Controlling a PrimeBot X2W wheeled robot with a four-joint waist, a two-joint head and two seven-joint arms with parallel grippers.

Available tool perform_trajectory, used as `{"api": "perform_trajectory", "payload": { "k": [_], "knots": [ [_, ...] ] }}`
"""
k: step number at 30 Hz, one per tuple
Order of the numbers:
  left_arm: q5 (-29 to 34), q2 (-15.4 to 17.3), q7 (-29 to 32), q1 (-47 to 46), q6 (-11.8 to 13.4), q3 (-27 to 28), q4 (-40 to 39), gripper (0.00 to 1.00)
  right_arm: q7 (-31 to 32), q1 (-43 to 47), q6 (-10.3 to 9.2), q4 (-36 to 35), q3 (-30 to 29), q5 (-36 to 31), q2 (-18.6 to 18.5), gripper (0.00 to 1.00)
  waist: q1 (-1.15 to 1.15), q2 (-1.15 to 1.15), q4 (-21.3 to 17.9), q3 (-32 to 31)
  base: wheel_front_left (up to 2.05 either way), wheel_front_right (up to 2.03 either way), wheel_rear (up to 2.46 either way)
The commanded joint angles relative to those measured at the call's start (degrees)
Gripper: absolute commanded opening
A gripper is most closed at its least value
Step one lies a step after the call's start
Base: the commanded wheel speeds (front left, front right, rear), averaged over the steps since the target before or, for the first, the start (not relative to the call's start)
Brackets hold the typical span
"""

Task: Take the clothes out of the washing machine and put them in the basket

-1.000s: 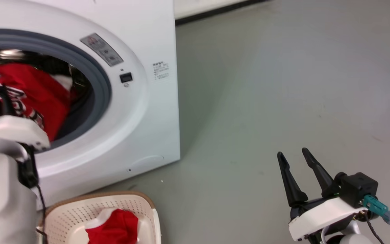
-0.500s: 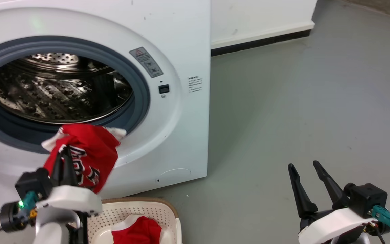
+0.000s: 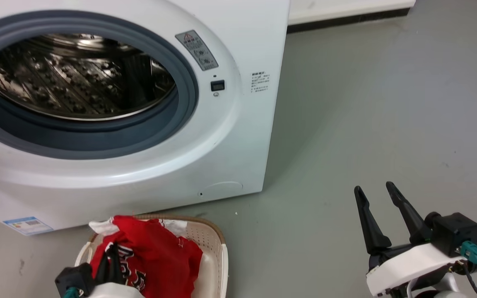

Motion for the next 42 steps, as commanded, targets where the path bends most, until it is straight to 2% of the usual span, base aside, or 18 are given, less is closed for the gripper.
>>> {"api": "perform_trajectory", "payload": {
  "k": [1, 10, 23, 29, 36, 37, 38, 39, 42],
  "knots": [
    [-0.17, -0.38, -1.04, -0.49, -0.21, 0.28, 1.97, 0.0, 0.11, -1.23, -0.04, -0.29, 0.17, -0.03, 0.1, 1.0, 0.0, 0.0, -0.31, 2.7, 0.0, 0.0, 0.0],
    [-0.17, -0.37, -3.29, -8.45, -1.48, 1.83, 16.84, 0.0, -0.84, -5.46, -0.04, -1.41, 0.61, 0.34, 0.1, 1.0, 0.0, 0.0, -2.33, 14.95, 0.0, 0.0, 0.0],
    [2.24, 2.11, -3.34, -23.48, -1.36, 8.89, 29.23, 0.0, -3.24, -11.69, -0.04, -1.63, 0.98, 0.91, 0.1, 1.0, 0.0, 0.0, -4.13, 32.32, 0.0, 0.0, 0.0],
    [3.35, 2.96, -3.31, -27.64, -2.51, 9.48, 36.5, 0.0, -4.42, -13.75, -0.04, -0.96, 1.72, 1.13, 0.1, 1.0, 0.0, 0.0, -4.37, 36.59, 0.0, 0.0, 0.0],
    [2.23, 3.0, -3.28, -31.43, -4.24, 9.86, 47.08, 0.0, -5.44, -15.28, -0.04, 1.09, 2.67, 1.37, 0.1, 1.0, 0.0, 0.0, -4.65, 36.76, 0.0, 0.0, 0.0],
    [1.9, 3.04, -3.28, -31.8, -4.44, 10.12, 48.13, 0.31, -5.53, -15.19, -0.04, 1.38, 2.78, 1.47, 0.1, 1.0, 0.0, 0.0, -4.62, 36.36, 0.0, 0.0, 0.0],
    [1.8, 3.03, -3.28, -32.06, -4.47, 10.17, 49.23, 0.88, -5.68, -15.17, -0.04, 1.77, 2.84, 1.47, 0.1, 1.0, 0.0, 0.0, -4.59, 35.86, 0.0, 0.0, 0.0],
    [1.82, 3.07, -3.28, -32.19, -4.75, 10.05, 50.18, 1.0, -5.69, -15.19, -0.04, 2.25, 2.87, 1.51, 0.1, 1.0, 0.0, 0.0, -4.55, 35.16, 0.0, 0.0, 0.0],
    [1.41, 2.96, -3.28, -32.7, -5.39, 10.31, 51.63, 1.0, -6.08, -14.72, -0.04, 3.3, 2.68, 1.32, 0.1, 1.0, 0.0, 0.0, -4.21, 32.26, 0.0, 0.0, 0.0]
  ]
}}
